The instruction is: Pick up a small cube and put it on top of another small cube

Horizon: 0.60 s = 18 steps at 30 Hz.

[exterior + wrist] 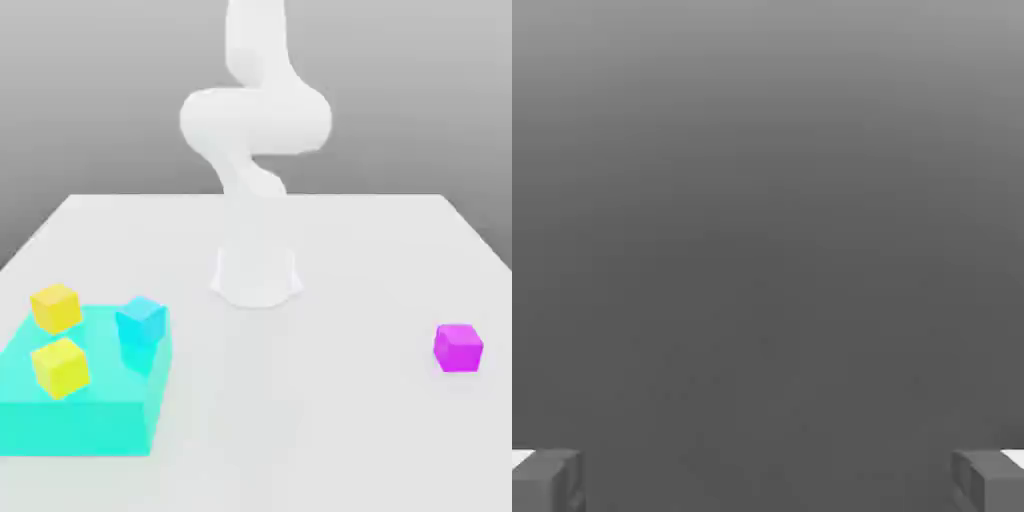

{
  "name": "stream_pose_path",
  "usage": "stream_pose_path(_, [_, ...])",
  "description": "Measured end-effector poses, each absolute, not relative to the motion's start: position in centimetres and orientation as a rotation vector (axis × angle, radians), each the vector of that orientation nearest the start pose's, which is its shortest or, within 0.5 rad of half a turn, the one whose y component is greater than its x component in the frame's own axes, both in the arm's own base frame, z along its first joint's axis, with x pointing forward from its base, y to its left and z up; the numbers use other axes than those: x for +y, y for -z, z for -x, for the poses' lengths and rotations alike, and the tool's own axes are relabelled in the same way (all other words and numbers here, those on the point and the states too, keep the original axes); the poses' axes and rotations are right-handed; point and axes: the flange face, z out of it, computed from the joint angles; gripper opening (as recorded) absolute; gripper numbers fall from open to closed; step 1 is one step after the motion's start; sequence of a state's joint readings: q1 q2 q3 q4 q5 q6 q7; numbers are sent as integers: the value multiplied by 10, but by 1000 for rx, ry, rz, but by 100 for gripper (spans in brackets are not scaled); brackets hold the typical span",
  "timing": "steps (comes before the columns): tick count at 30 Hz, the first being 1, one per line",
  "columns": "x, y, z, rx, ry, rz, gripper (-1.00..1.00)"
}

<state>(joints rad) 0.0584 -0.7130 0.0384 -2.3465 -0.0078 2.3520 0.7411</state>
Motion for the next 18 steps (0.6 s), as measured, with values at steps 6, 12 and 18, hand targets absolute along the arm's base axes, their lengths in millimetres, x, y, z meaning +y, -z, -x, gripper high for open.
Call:
stream_pose_path(6, [155, -521, -413, 323, 725, 2889, 0])
stream_pose_path(12, [251, -383, -376, -278, 465, 3028, 0])
stream_pose_path(18, [318, -257, -277, -946, 169, 2975, 0])
